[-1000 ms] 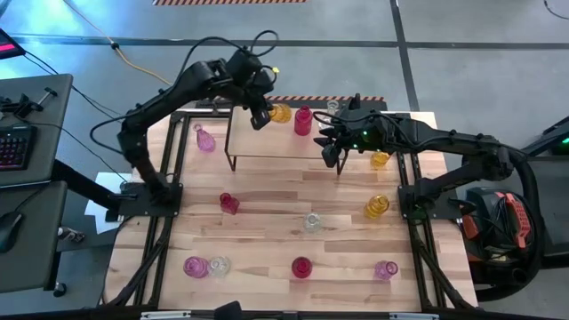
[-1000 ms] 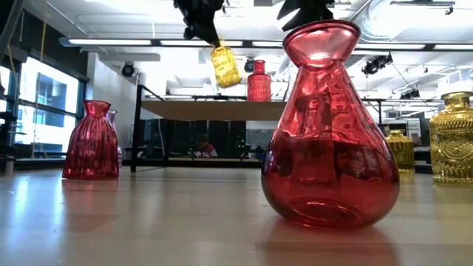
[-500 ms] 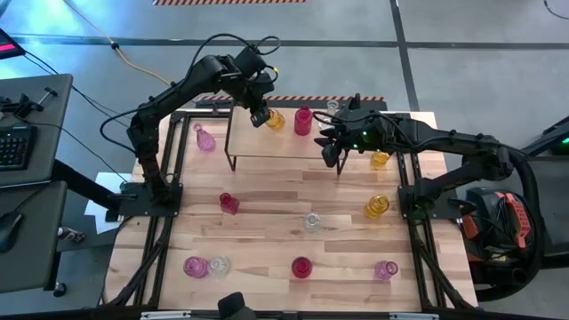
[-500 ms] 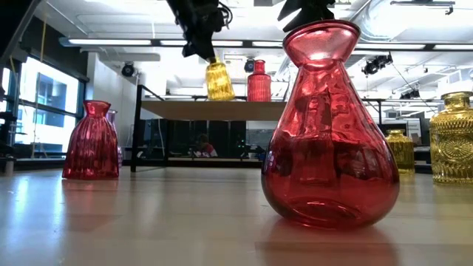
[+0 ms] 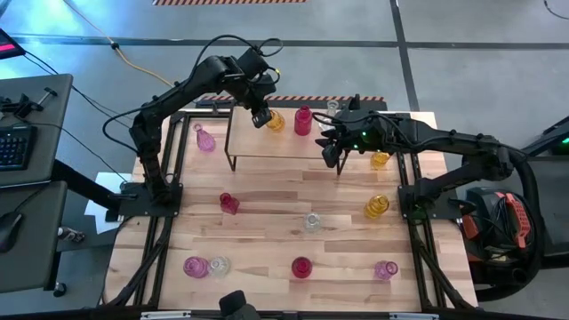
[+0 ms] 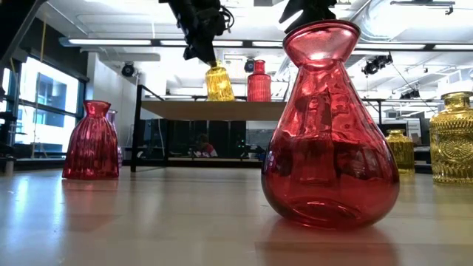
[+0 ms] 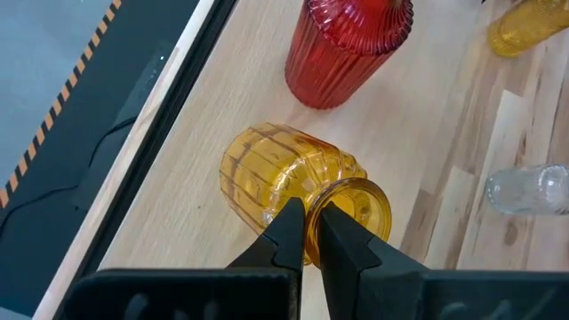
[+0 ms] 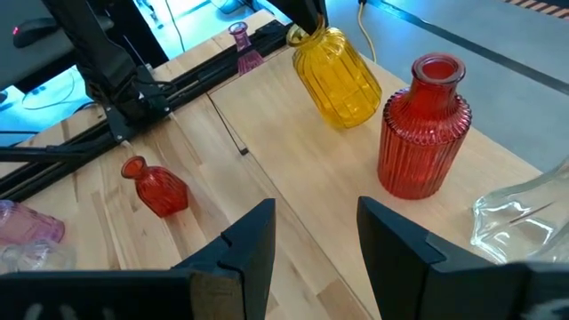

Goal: Sort vases onto shelf
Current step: Put the bottom left yellow vase on the shelf

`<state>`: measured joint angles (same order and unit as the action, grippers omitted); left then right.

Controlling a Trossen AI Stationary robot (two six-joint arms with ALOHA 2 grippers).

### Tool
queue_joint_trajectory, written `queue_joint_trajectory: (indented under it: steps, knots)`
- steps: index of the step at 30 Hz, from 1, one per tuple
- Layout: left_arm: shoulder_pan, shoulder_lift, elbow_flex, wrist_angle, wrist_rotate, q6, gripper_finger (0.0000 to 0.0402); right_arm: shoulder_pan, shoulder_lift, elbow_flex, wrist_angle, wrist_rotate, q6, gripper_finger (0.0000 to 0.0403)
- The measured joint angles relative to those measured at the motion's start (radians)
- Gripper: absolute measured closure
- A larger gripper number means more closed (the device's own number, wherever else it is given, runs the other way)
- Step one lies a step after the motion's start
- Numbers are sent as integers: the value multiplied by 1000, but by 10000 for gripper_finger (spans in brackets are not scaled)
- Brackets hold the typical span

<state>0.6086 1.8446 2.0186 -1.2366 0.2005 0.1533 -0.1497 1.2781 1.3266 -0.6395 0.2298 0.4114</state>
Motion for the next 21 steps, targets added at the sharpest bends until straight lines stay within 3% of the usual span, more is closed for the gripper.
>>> queue_joint_trajectory:
  steps: [5, 14, 21]
  knots:
    - [0, 0, 0, 0, -1, -2, 388, 0, 0, 0, -1, 0, 0, 263]
    - [0, 0, 0, 1, -53, -18, 337, 0, 0, 0, -1, 0, 0, 263]
    - [1, -1, 0, 1, -80, -18, 331, 0, 0, 0, -11, 0, 0, 263]
